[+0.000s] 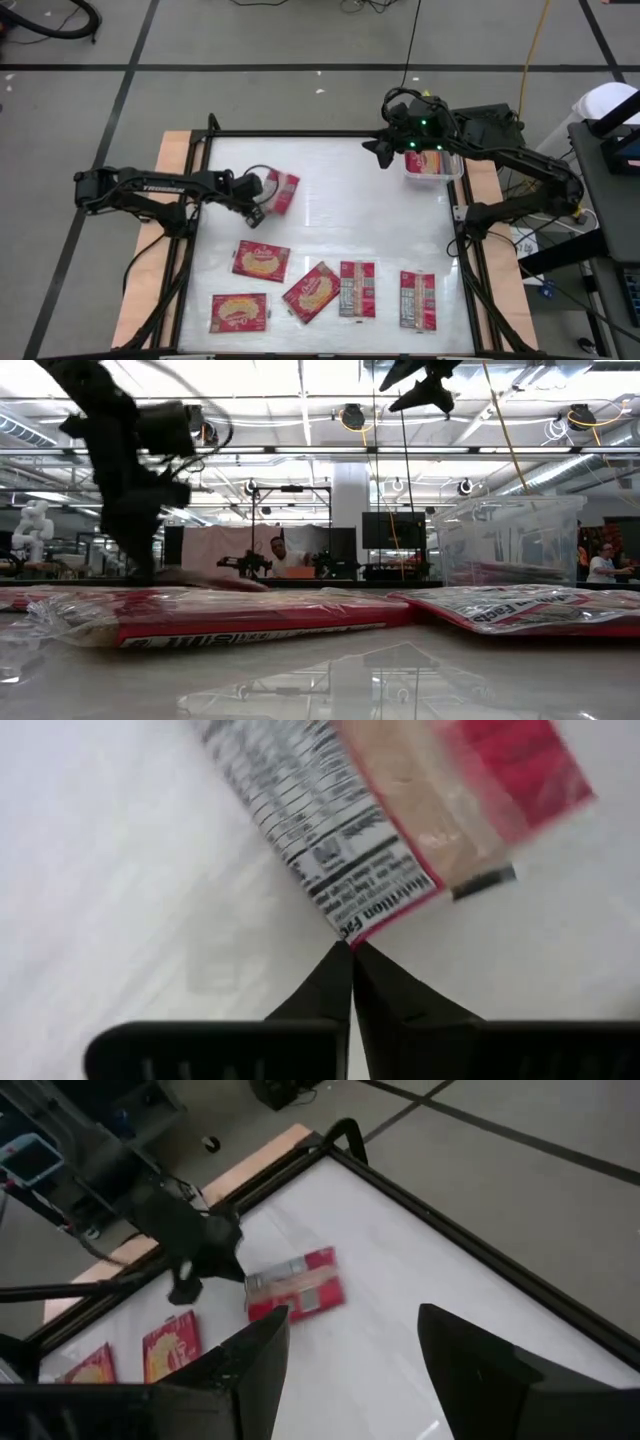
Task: Sort popcorn bags into baskets
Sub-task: Put the red popcorn bag into the transparent container
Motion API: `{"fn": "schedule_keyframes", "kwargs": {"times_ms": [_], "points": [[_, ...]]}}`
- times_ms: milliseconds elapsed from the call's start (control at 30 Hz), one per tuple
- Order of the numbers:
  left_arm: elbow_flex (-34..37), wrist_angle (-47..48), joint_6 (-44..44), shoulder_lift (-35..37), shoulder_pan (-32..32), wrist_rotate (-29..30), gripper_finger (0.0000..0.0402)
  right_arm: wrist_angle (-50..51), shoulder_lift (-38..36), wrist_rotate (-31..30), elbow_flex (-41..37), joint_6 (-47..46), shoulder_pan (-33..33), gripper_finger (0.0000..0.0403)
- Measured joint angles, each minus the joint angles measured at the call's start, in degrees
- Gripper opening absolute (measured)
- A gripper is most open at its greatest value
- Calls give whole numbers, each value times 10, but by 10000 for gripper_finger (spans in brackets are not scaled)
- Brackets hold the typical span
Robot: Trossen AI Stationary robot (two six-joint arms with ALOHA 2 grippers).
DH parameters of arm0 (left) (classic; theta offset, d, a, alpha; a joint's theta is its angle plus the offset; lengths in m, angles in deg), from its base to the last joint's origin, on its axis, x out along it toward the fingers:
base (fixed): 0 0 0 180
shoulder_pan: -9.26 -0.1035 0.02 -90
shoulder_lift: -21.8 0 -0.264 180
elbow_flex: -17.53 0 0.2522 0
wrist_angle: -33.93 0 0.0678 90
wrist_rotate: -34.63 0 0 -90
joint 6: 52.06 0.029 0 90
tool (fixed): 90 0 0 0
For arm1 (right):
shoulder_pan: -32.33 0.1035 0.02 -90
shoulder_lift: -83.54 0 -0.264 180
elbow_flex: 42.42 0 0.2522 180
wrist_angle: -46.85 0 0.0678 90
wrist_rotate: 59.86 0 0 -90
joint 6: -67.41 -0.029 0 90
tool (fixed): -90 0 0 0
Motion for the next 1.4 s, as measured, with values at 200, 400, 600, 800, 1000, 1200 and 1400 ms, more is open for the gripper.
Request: {"fn": "schedule_keyframes", "kwargs": {"times_ms": [200, 400, 600, 800, 1000, 1200, 1400], "points": [[-63, -88, -17, -1, 1, -50, 3, -55, 23, 0, 0, 1, 21, 212], [-101, -149, -84, 0, -2, -75, 2, -57, 50, 0, 0, 49, 46, 212], [-108, -160, -116, 0, -7, -82, 1, -50, 101, 2, 0, 146, 67, 212], [-108, -155, -128, 0, -16, -92, 1, -70, 187, 70, 0, 245, 75, 212], [-108, -157, -154, 0, -17, -114, 0, -201, 264, 121, 0, 305, 74, 223], [-108, -173, -178, 0, -5, -155, 0, -303, 326, 169, 1, 354, 74, 266], [-108, -222, -193, 0, 20, -199, 0, -303, 371, 196, 1, 423, 87, 271]]}}
